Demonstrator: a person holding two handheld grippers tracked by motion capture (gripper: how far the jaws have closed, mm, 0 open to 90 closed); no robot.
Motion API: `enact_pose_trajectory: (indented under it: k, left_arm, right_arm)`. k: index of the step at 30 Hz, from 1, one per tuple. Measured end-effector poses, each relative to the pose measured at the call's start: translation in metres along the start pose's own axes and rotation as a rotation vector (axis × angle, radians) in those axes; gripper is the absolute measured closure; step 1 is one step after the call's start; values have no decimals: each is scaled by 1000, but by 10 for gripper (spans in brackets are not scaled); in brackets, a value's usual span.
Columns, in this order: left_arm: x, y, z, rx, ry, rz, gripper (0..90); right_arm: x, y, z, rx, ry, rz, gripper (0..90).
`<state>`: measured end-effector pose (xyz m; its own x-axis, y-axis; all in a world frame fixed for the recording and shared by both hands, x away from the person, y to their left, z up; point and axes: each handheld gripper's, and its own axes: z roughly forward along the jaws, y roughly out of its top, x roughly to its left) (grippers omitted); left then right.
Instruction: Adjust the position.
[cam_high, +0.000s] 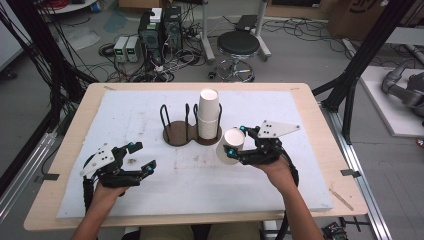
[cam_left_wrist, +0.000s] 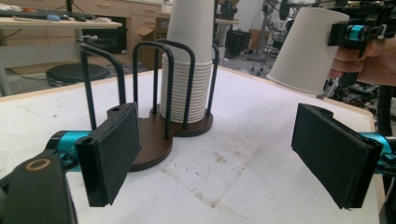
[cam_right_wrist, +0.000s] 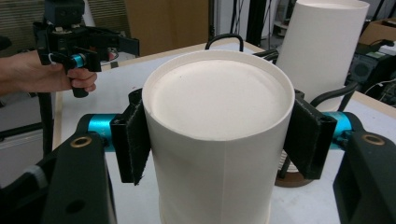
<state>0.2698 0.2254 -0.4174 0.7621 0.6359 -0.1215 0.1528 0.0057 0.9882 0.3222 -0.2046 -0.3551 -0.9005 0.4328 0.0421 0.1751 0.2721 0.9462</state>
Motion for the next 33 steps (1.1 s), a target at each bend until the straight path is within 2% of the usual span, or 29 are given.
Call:
enact_pose_trajectory:
  k: [3,7,11,15,22,27,33]
  left_arm:
    - [-3,1,5,1,-16,2,156]
    - [-9,4,14,13,-62,14,156]
    - [-17,7,30,30,-133,19,157]
    - [-25,7,48,22,-190,18,157]
    - [-38,11,79,40,-260,47,157]
    - [-46,12,97,59,-309,52,157]
    - [-56,17,117,74,-357,78,157]
  right_arm:
    - [4,0,2,5,16,-10,332]
    - [7,1,3,2,27,-19,332]
    - [11,2,4,1,45,-17,332]
    - [14,3,4,-4,59,-19,332]
    - [17,3,7,-3,77,-26,332]
    - [19,3,11,0,98,-18,332]
    - [21,3,13,3,117,-14,332]
